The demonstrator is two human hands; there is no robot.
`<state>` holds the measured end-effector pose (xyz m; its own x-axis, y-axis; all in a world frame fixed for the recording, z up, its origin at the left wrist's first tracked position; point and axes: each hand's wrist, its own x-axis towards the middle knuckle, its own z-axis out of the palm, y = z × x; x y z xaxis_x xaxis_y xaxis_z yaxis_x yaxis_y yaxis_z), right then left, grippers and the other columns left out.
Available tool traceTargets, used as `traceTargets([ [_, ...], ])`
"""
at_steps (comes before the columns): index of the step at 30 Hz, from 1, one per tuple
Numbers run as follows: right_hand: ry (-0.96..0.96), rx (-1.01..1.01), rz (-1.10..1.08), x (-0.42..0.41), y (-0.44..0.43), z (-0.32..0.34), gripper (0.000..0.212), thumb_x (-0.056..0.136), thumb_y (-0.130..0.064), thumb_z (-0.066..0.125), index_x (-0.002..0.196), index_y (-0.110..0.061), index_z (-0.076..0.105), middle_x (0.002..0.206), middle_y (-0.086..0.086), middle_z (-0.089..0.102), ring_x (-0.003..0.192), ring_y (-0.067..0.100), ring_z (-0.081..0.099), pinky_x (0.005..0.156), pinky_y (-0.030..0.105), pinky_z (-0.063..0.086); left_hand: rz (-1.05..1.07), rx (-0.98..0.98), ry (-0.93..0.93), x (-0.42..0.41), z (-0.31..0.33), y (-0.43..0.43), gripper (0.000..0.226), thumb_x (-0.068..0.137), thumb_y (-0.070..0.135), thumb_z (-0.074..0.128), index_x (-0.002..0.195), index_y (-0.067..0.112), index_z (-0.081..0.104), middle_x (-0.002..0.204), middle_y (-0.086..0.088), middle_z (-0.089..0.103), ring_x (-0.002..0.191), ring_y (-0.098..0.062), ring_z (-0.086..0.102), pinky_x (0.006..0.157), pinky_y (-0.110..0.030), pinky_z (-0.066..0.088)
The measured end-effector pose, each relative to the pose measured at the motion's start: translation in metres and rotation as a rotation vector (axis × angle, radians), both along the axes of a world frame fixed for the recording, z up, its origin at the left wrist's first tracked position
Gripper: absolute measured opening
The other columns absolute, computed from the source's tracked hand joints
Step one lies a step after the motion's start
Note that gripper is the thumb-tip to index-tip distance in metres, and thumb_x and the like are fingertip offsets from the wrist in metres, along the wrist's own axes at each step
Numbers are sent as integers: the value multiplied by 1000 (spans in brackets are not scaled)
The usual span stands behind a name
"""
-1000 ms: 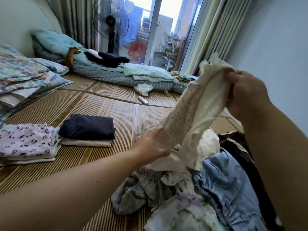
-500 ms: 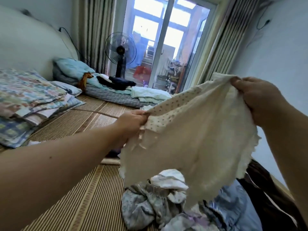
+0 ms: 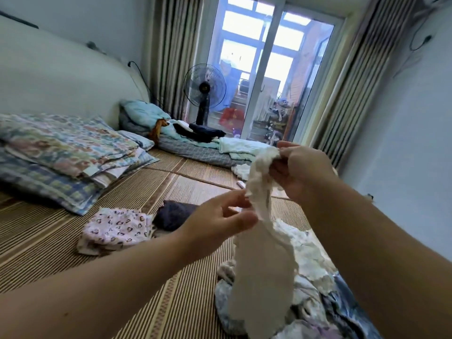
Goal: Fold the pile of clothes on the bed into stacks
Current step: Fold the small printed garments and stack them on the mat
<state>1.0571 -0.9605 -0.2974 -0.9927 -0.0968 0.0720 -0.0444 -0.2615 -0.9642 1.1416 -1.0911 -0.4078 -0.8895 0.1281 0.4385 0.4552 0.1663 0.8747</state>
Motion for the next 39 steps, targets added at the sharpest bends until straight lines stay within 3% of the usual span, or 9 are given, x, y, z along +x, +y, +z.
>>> traceTargets([
  [4, 86, 38, 29, 2, -7, 0, 26, 82, 11, 54, 90, -12, 64, 91, 13, 66, 72, 18, 66, 58, 24, 57, 126, -242, -66, 21, -37, -7, 70, 63, 54, 79, 123, 55, 44, 116, 23, 61, 103, 7, 61, 83, -16, 53],
  [7, 114, 89, 11, 3, -6, -3, 33, 77, 14, 61, 96, -12, 68, 89, 12, 70, 76, 19, 69, 58, 25, 56, 425, -386, -31, 23, -58, -20, 37, 80, 45, 71, 114, 45, 57, 101, 23, 68, 90, 7, 64, 79, -24, 56],
  [9, 124, 123, 20, 2, -3, -11, 25, 80, 10, 66, 93, -12, 70, 83, 10, 72, 71, 18, 70, 56, 24, 55, 495, -295, -85, 19, -63, -33, 8, 91, 33, 63, 93, 29, 69, 82, 15, 71, 75, 0, 66, 70, -31, 57],
  [14, 264, 479, -8, -7, 15, -41, 14, 85, -14, 72, 71, -14, 69, 66, 6, 71, 57, 17, 67, 53, 27, 53, 704, 120, -208, 13, -51, -70, 17, 95, 16, 54, 81, 20, 63, 84, -6, 68, 80, -23, 63, 73, -44, 53],
  [19, 322, 826, 60, -5, 30, -62, 26, 92, -25, 63, 67, -17, 62, 63, -2, 62, 65, 17, 53, 68, 37, 44, 653, -344, -86, 22, -21, -105, 18, 96, 20, 53, 81, 25, 62, 79, 3, 64, 78, -13, 59, 66, -28, 43],
  [21, 289, 709, 56, -3, 34, -63, 28, 94, -19, 59, 66, -17, 60, 68, 1, 57, 67, 18, 48, 67, 35, 37, 657, -519, -37, 32, -6, -116, 22, 95, 17, 52, 80, 32, 58, 79, 11, 60, 74, 1, 54, 62, -18, 39],
  [25, 145, 357, 168, 9, 39, -67, 25, 98, -11, 48, 77, -13, 61, 78, 13, 56, 72, 25, 50, 65, 35, 40, 731, -746, 50, 57, 22, -138, 20, 97, 23, 49, 86, 40, 52, 83, 7, 60, 79, -13, 53, 64, -30, 35],
  [32, 29, 122, 443, 42, 44, -66, 30, 98, -15, 42, 103, -10, 72, 94, 13, 73, 79, 27, 69, 67, 41, 59, 573, -544, 111, 101, 78, -148, 18, 93, 29, 61, 77, 34, 68, 71, 24, 65, 64, 12, 55, 61, -21, 43],
  [39, -230, 167, 572, 31, 15, -110, 53, 95, -11, 39, 56, 1, 73, 63, 15, 70, 51, 24, 68, 41, 29, 53, 506, -406, -191, 69, 47, -175, 21, 94, 31, 59, 79, 33, 74, 75, 14, 71, 72, 0, 62, 67, -22, 47],
])
